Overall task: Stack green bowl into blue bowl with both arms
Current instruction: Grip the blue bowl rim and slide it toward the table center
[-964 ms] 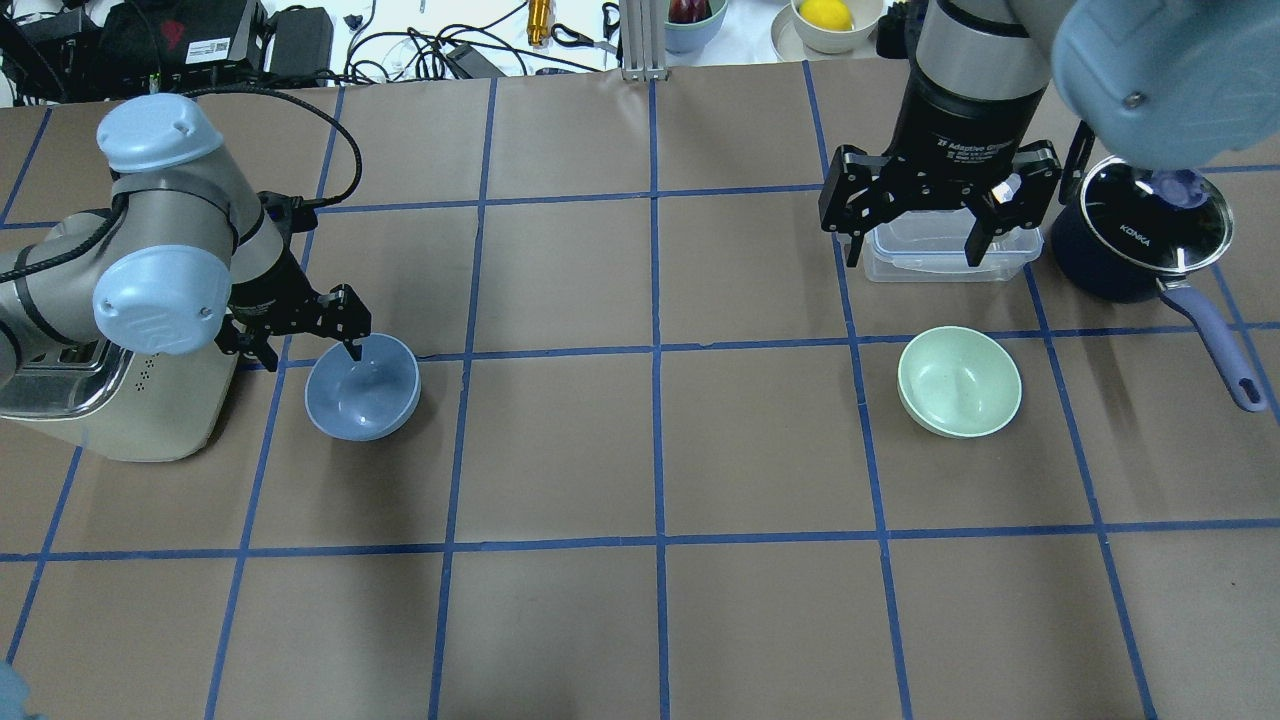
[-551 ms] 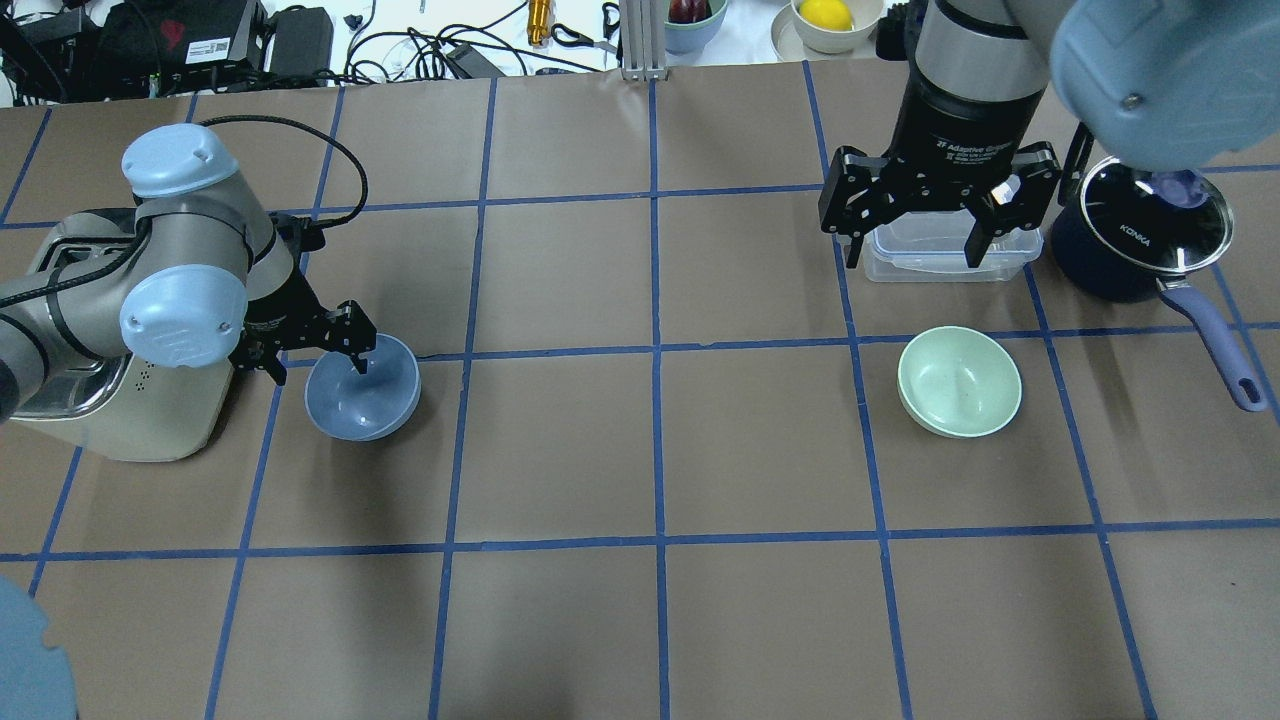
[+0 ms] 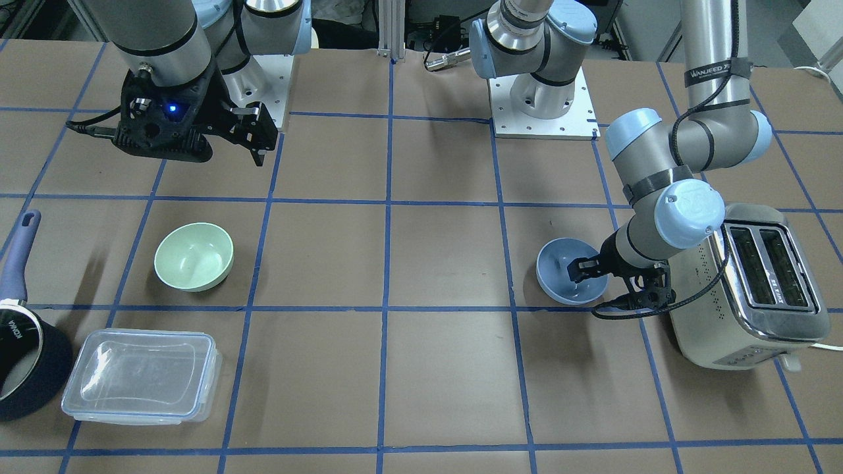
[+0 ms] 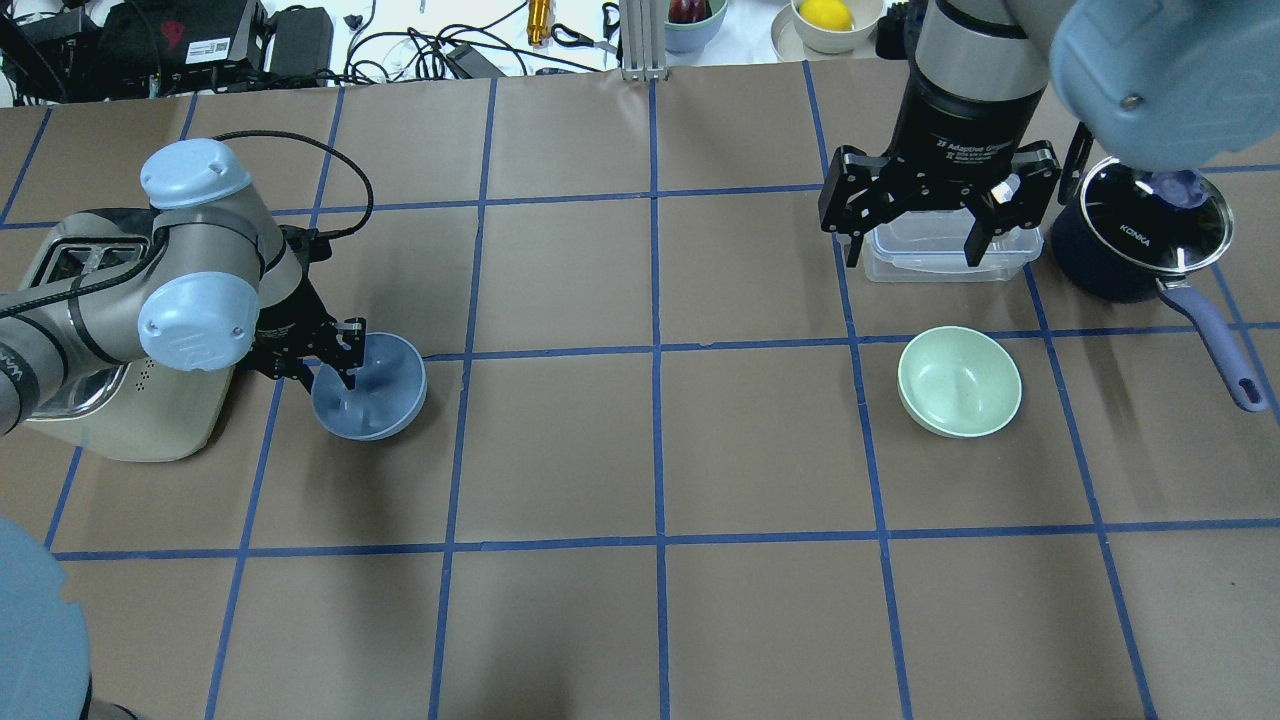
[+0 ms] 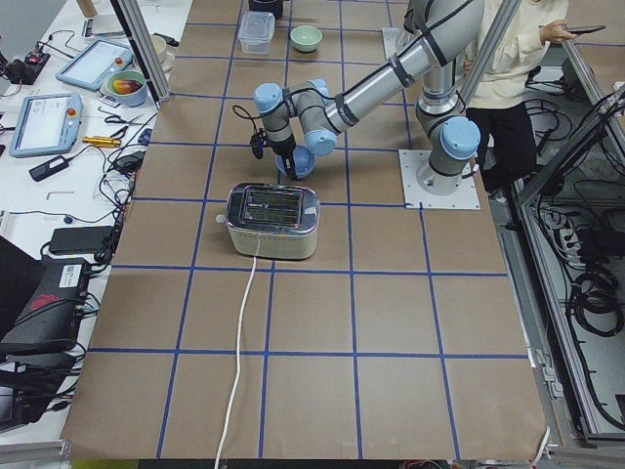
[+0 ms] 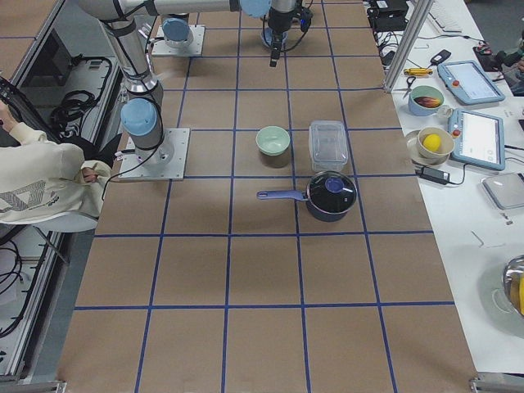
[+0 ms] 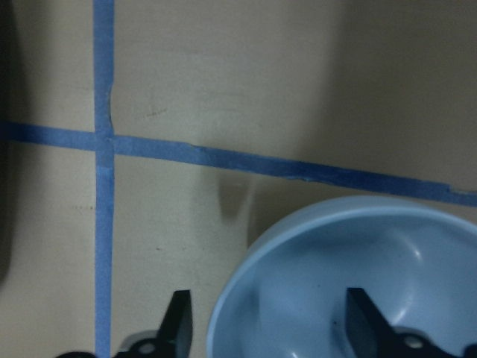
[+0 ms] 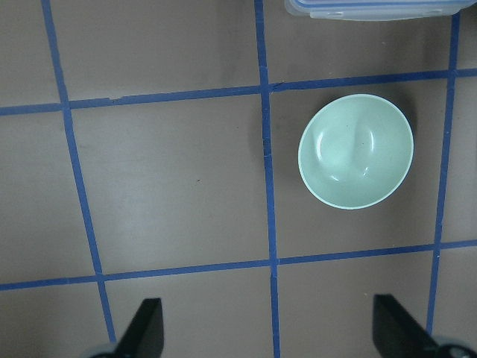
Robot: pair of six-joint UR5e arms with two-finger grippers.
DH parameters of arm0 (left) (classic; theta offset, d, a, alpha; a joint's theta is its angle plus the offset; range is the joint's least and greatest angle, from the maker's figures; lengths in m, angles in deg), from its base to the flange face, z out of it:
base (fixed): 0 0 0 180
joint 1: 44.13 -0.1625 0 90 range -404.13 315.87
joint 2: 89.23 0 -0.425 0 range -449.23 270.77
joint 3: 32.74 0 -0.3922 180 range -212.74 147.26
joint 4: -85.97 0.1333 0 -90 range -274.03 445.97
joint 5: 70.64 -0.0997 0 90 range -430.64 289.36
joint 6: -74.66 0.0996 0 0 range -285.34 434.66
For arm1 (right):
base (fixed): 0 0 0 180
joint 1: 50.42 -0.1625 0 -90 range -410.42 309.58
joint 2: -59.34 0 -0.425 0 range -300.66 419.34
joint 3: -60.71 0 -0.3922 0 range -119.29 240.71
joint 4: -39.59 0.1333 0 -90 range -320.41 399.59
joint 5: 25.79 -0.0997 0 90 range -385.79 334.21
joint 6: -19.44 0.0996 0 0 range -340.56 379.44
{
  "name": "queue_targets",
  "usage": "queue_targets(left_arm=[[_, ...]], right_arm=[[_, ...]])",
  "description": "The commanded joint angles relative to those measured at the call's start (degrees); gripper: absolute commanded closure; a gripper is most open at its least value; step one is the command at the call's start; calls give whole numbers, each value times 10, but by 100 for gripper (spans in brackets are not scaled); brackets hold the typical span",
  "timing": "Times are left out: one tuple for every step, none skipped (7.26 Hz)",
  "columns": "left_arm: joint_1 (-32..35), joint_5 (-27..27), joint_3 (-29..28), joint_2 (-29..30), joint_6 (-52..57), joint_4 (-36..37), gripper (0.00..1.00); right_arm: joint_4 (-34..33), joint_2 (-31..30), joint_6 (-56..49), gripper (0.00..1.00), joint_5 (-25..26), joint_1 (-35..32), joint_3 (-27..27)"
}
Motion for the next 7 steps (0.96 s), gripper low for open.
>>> queue_targets(left_arm=[[0,-20,-7,0,-2,1,100],[4,-43,-23,-7,-2,-4,100],[17,-43,-45,-11,-3,-16,100],[42,-40,-69,-10,-15,-25,100],[84,-34,-90,-5,-58,-24,100],[125,5,-108,0,-105,-26,100],[157,21,-112,4,-166,-27,100]], right_arm=[[-1,0,-2,0,0,0,-2],[0,0,-2,0,1,0,-2],[0,0,-3,0,1,0,-2],[0,0,-5,0,2,2,-2],[-2,1,-12,0,2,6,-1],[-2,1,-64,0,10,14,0],[0,3,-75,0,24,32,1]])
